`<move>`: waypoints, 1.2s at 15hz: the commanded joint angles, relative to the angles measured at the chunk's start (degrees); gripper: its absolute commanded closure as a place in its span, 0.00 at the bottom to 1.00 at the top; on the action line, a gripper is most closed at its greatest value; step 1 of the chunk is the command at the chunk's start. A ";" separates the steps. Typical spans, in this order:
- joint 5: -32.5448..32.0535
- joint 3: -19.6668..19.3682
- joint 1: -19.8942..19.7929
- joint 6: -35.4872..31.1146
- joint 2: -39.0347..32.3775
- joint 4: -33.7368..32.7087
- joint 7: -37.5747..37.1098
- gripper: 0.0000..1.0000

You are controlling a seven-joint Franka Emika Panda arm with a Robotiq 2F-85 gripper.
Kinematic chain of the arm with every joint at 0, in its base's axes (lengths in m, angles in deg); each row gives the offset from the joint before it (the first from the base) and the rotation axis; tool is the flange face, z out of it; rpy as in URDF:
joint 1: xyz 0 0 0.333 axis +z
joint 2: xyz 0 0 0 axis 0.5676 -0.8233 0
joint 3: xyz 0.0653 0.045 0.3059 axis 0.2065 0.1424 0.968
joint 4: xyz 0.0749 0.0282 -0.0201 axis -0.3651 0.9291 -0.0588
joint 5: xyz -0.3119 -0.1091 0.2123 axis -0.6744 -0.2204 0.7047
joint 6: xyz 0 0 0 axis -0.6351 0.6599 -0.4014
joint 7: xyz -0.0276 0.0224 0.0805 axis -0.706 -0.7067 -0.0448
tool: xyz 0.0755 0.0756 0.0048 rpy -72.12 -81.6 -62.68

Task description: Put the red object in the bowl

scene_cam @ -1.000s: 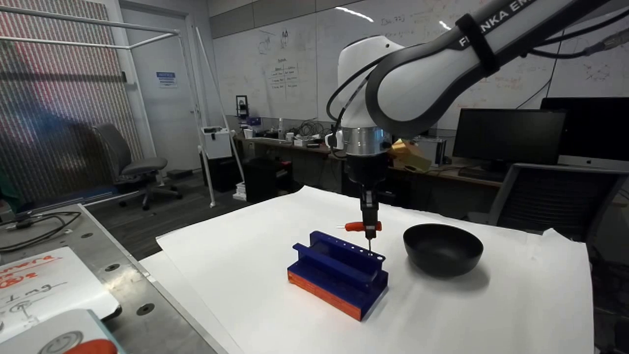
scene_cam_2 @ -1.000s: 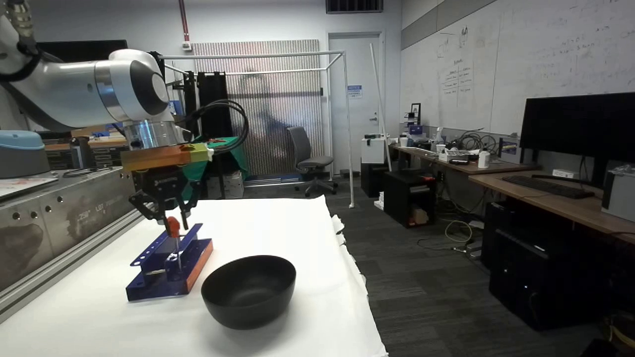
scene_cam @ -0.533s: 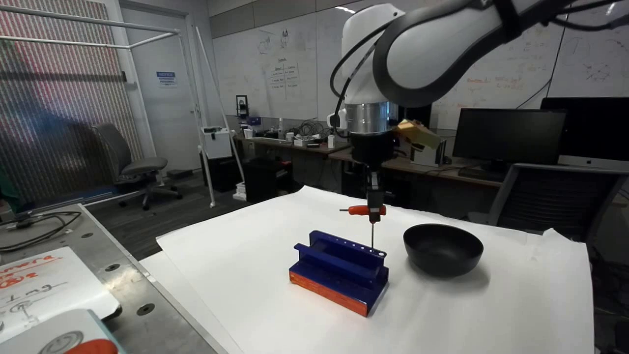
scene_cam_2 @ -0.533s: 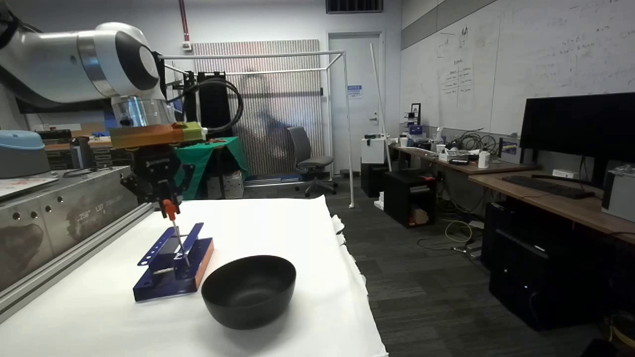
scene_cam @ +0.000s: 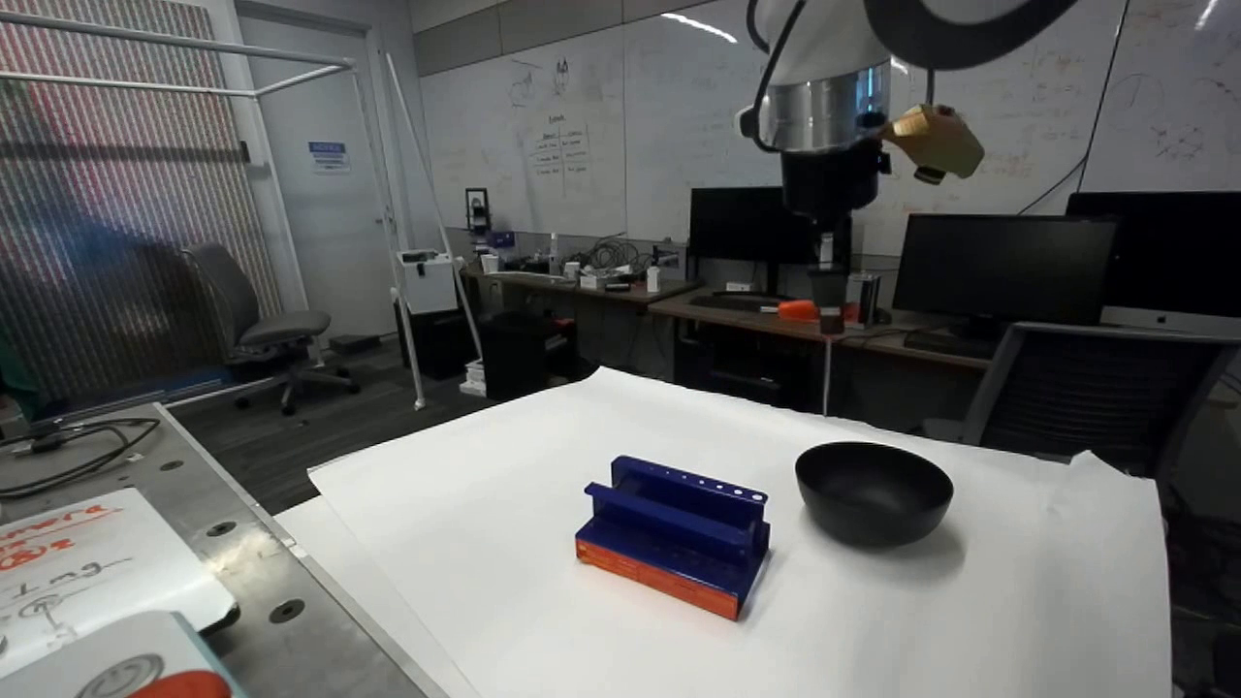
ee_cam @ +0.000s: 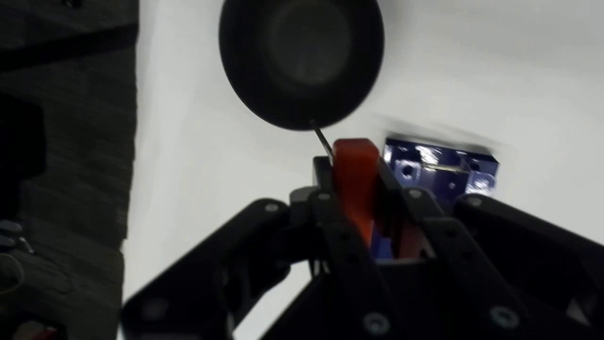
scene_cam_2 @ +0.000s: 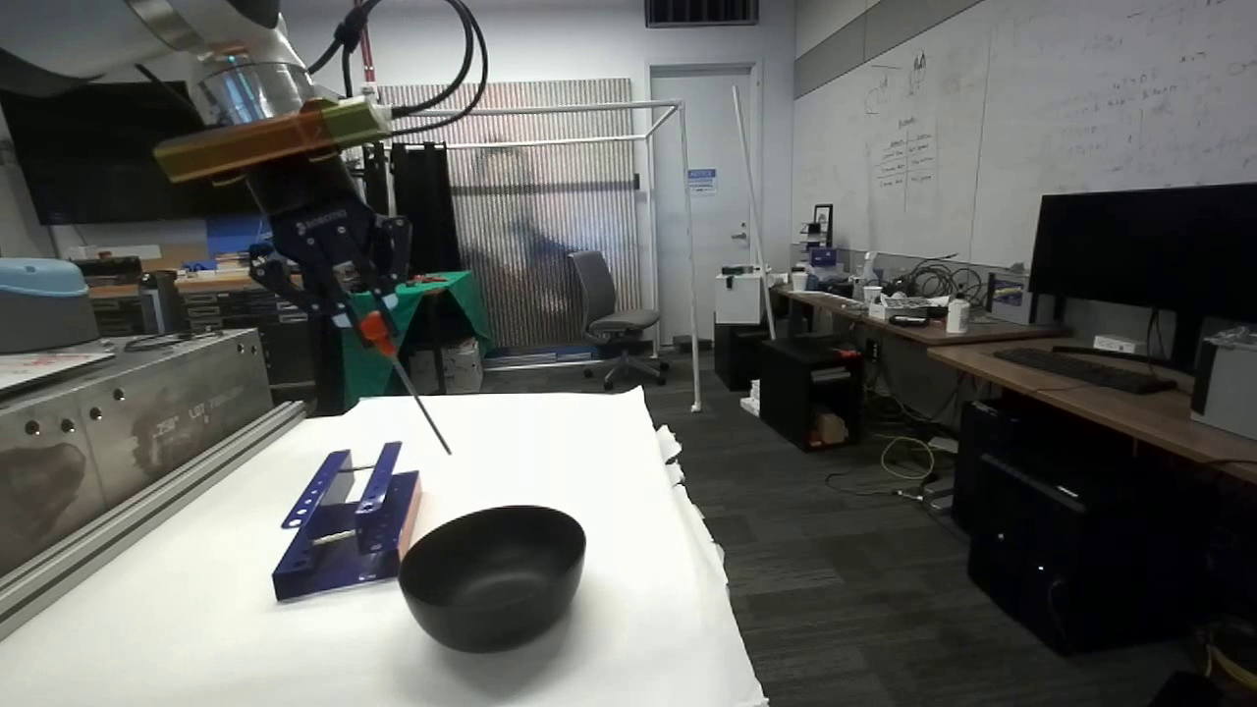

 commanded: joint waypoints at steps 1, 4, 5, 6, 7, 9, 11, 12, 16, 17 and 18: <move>-7.57 -1.00 -0.82 -2.07 -0.77 4.73 -11.61 0.87; -11.49 -1.57 -0.66 0.37 -5.39 6.30 -22.87 0.87; -11.63 -1.83 -0.40 2.11 -7.25 5.93 -25.90 0.87; -11.09 -2.01 -0.15 2.49 -8.89 5.70 -27.74 0.87; -10.33 -2.16 -0.16 -0.86 -9.44 6.64 -29.18 0.87; -8.96 -2.29 0.02 -3.77 -10.89 7.01 -30.87 0.85; -8.10 -2.62 0.36 -5.18 -12.28 6.65 -33.30 0.52; -7.86 -2.81 0.42 -5.96 -12.36 6.74 -34.19 0.45; -3.16 -3.20 -0.76 -8.91 -9.53 8.04 -32.63 0.15; -0.48 -3.28 -1.40 -9.69 -7.85 8.76 -30.57 0.08; 2.49 -3.38 -2.03 -10.18 -5.85 9.52 -28.41 0.00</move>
